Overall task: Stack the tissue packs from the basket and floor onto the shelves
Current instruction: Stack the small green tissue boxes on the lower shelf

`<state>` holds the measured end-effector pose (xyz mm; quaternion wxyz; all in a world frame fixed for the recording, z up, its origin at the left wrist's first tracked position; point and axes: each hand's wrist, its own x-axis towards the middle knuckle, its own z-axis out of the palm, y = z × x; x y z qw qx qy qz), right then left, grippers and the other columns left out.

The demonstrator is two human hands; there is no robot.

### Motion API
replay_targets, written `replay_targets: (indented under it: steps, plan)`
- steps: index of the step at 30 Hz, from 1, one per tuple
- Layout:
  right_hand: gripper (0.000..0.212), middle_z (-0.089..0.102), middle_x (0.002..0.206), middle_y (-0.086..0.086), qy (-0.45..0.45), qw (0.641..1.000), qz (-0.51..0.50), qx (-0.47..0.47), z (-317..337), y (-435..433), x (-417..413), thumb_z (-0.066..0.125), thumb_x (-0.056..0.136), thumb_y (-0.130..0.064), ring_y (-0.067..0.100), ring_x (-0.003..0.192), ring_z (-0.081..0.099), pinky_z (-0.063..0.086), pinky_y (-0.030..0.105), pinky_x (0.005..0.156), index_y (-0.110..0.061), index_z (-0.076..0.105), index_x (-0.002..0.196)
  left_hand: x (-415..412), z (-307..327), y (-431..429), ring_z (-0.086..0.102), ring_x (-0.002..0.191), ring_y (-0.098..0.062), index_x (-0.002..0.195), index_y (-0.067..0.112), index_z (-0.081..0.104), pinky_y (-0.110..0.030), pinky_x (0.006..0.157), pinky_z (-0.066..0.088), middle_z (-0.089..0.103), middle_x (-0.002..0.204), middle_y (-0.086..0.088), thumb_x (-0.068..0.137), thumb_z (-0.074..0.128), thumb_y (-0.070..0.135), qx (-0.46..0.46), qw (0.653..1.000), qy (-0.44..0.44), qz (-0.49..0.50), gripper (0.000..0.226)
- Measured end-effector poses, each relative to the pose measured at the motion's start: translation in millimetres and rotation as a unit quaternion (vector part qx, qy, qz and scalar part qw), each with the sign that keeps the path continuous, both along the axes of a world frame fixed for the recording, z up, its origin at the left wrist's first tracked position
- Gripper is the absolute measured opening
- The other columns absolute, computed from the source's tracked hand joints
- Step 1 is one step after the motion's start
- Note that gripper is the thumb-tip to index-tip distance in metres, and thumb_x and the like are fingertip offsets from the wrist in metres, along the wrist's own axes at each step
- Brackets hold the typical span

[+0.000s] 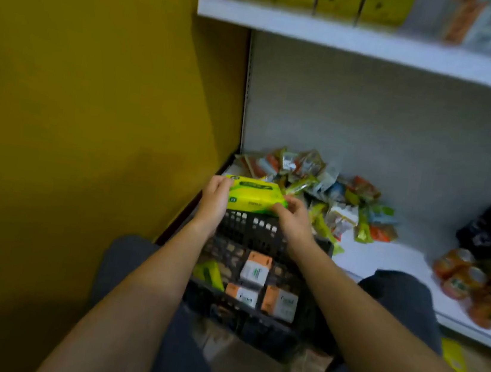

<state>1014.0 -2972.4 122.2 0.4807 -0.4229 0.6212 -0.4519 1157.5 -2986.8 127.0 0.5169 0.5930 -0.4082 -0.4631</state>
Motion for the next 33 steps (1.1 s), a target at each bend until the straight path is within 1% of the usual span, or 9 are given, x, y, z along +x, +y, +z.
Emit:
replay_targets:
  steps: [3, 6, 8, 11, 16, 20, 24, 26, 33]
  plan:
    - [0.026, 0.053, 0.102, 0.007, -0.001, 0.998, -0.006, -0.061, 43.2, 6.0, -17.8, 0.053, 0.09, -0.007, 0.016, 0.086, 0.052, 0.044, 0.024, 0.074, -0.006, 0.046, 0.115, -17.7, 43.4, 0.5, 0.046, 0.092, -0.015, 0.09, 0.016, 0.049, -0.015, 0.071, 0.039, 0.049, 0.093, 0.0, 0.092, 0.052, 0.012, -0.083, 0.996, -0.035, -0.009, 0.006]
    - [0.033, 0.049, 0.108, 0.005, 0.024, 0.991, -0.011, -0.128, 89.2, 10.0, -42.8, 0.052, 0.092, -0.009, 0.013, 0.089, 0.049, 0.039, 0.014, 0.063, -0.004, 0.043, 0.123, -41.5, 91.3, 1.5, 0.049, 0.102, -0.018, 0.104, 0.017, 0.045, -0.03, 0.088, 0.042, 0.05, 0.107, -0.003, 0.092, 0.054, 0.016, -0.147, 0.988, -0.031, -0.029, 0.015]
    - [0.041, 0.048, 0.115, 0.005, 0.036, 0.985, -0.019, -0.17, 117.7, 12.7, -61.2, 0.052, 0.091, -0.009, 0.011, 0.086, 0.051, 0.043, 0.018, 0.068, -0.008, 0.039, 0.131, -60.9, 119.3, 2.2, 0.049, 0.108, -0.018, 0.107, 0.02, 0.042, -0.034, 0.094, 0.041, 0.049, 0.116, -0.004, 0.093, 0.054, 0.023, -0.169, 0.984, -0.032, -0.04, 0.019]
    - [0.043, 0.054, 0.115, 0.004, 0.076, 0.968, -0.04, -0.236, 155.7, 10.7, -93.0, 0.054, 0.088, -0.007, 0.013, 0.085, 0.051, 0.046, 0.033, 0.08, -0.015, 0.047, 0.129, -96.3, 157.1, -5.9, 0.049, 0.104, -0.018, 0.107, 0.017, 0.043, -0.03, 0.089, 0.04, 0.05, 0.114, -0.005, 0.093, 0.054, 0.027, -0.206, 0.976, -0.033, -0.06, 0.02]
    - [0.033, 0.049, 0.118, 0.011, 0.149, 0.944, -0.102, -0.276, 207.7, -3.8, -163.9, 0.058, 0.083, -0.017, 0.015, 0.09, 0.048, 0.038, 0.026, 0.079, -0.023, 0.057, 0.116, -166.8, 203.1, -39.7, 0.047, 0.114, -0.022, 0.111, 0.015, 0.05, -0.03, 0.093, 0.036, 0.053, 0.115, -0.007, 0.089, 0.058, 0.034, -0.243, 0.96, -0.086, -0.106, 0.03]
    - [0.034, 0.043, 0.112, 0.009, 0.171, 0.925, -0.168, -0.294, 234.7, -17.7, -228.9, 0.057, 0.085, -0.013, 0.014, 0.089, 0.045, 0.036, 0.019, 0.078, -0.019, 0.057, 0.118, -236.1, 230.5, -60.2, 0.049, 0.112, -0.02, 0.107, 0.022, 0.047, -0.032, 0.098, 0.04, 0.054, 0.109, -0.003, 0.059, 0.058, 0.059, -0.283, 0.937, -0.106, -0.174, 0.062]
    - [0.035, 0.038, 0.107, 0.002, 0.213, 0.908, -0.207, -0.295, 254.4, -32.1, -299.3, 0.055, 0.086, -0.017, 0.005, 0.082, 0.042, 0.032, 0.008, 0.069, -0.02, 0.054, 0.121, -309.4, 256.2, -84.5, 0.05, 0.103, -0.008, 0.122, 0.008, 0.043, -0.003, 0.079, 0.04, 0.052, 0.11, 0.002, 0.079, 0.07, 0.026, -0.315, 0.912, -0.107, -0.238, 0.054]
    - [0.036, 0.037, 0.109, 0.002, 0.24, 0.901, -0.22, -0.287, 262.7, -37.2, -331.8, 0.055, 0.086, -0.019, 0.008, 0.087, 0.042, 0.03, 0.009, 0.072, -0.02, 0.054, 0.122, -340.3, 266.1, -97.4, 0.048, 0.102, -0.005, 0.128, 0.003, 0.038, 0.002, 0.073, 0.038, 0.05, 0.112, 0.002, 0.085, 0.066, 0.012, -0.329, 0.897, -0.11, -0.274, 0.053]
    - [0.037, 0.048, 0.125, 0.008, 0.295, 0.885, -0.279, -0.226, 259.6, -87.7, -488.4, 0.055, 0.085, -0.023, 0.02, 0.109, 0.051, 0.038, 0.026, 0.09, -0.02, 0.054, 0.121, -503.9, 263.2, -166.9, 0.048, 0.099, -0.014, 0.132, 0.006, 0.036, -0.019, 0.078, 0.039, 0.047, 0.109, -0.002, 0.086, 0.064, 0.016, -0.288, 0.857, -0.204, -0.377, 0.055]
